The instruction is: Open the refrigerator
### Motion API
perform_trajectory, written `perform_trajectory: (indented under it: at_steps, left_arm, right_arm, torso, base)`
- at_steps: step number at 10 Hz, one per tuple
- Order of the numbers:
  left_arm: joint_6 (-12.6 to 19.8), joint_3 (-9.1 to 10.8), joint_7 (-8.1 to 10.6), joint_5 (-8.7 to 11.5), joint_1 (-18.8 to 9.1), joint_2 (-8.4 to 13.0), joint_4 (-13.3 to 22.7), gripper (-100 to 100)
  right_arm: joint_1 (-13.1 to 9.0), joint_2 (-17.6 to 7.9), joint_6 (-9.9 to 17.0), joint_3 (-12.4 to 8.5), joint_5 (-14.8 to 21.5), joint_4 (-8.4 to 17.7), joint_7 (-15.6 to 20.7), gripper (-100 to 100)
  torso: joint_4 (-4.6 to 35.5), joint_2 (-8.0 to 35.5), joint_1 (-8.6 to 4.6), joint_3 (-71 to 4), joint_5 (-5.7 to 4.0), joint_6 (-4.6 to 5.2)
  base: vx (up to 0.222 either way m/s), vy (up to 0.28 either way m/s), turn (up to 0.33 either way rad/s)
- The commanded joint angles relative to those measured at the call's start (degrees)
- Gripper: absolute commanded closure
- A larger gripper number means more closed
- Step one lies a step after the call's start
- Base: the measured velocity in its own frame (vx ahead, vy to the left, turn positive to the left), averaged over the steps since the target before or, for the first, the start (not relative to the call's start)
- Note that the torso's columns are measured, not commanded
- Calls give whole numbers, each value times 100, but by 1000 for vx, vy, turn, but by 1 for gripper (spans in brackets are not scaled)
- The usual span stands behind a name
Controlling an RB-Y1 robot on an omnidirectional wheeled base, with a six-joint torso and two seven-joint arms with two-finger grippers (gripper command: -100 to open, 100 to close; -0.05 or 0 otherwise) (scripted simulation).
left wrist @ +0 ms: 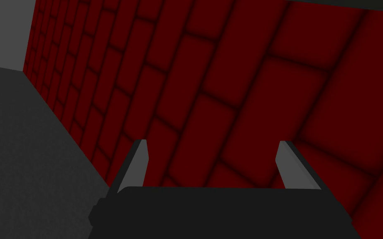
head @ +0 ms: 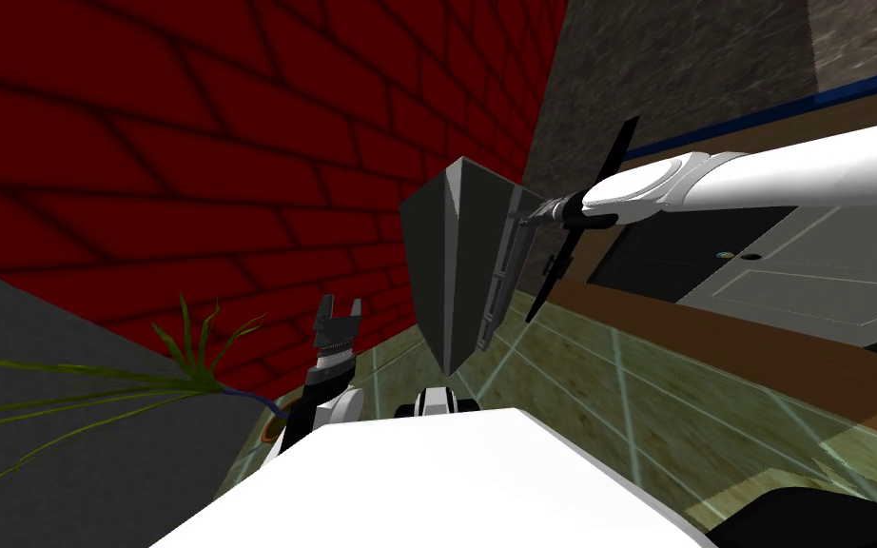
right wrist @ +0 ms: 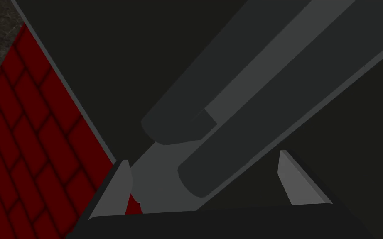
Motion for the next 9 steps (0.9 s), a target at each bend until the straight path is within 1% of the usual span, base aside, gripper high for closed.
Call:
perform_trajectory:
  at_steps: [1, 3, 4, 5, 6, 7, 8, 9]
  left_arm:
    - [0, 0, 0, 0, 0, 0, 0, 0]
    - [0, 0, 0, 0, -1, 0, 0, 0]
    - [0, 1, 0, 0, 0, 1, 0, 0]
    - [0, 1, 0, 0, 0, 1, 0, 0]
    - [0, 1, 0, 0, -1, 2, 0, 0]
    - [0, 2, 0, 0, -2, 2, 0, 0]
    - [0, 2, 0, 0, -2, 2, 0, 0]
    - [0, 0, 0, 0, -1, 0, 0, 0]
  right_arm:
    - [-63, 96, -34, 261, -4, 255, 77, -100]
    - [-75, 131, -52, 334, -6, 352, 105, -100]
    - [-87, 171, -72, 410, -8, 453, 135, -100]
    - [-85, 180, -80, 348, 6, 401, 131, -100]
    - [-81, 187, -90, 347, 8, 415, 145, -100]
    - [-81, 184, -89, 347, 8, 413, 143, 100]
    - [-99, 231, -155, 492, -14, 663, 154, 100]
    - [-99, 231, -155, 492, -14, 663, 154, 100]
  torso:
    - [-4, -24, -6, -20, 4, -9]
    - [-9, -27, -16, -24, 0, -10]
    - [-5, -13, -30, -11, -7, -3]
    - [-1, -5, -27, -3, -10, 2]
    - [4, 18, -28, 10, -8, -1]
    - [10, 30, -25, 19, -8, 2]
    - [-2, 20, -17, 16, -14, 1]
    - [7, 16, 4, 15, -13, 43]
  base:
    - [144, 196, -60]
    - [92, 149, -14]
    - [118, 100, -30]
    - [59, 51, -14]
    - [13, 9, 6]
    - [12, -1, -1]
    - [32, 142, -122]
    - [10, 196, -188]
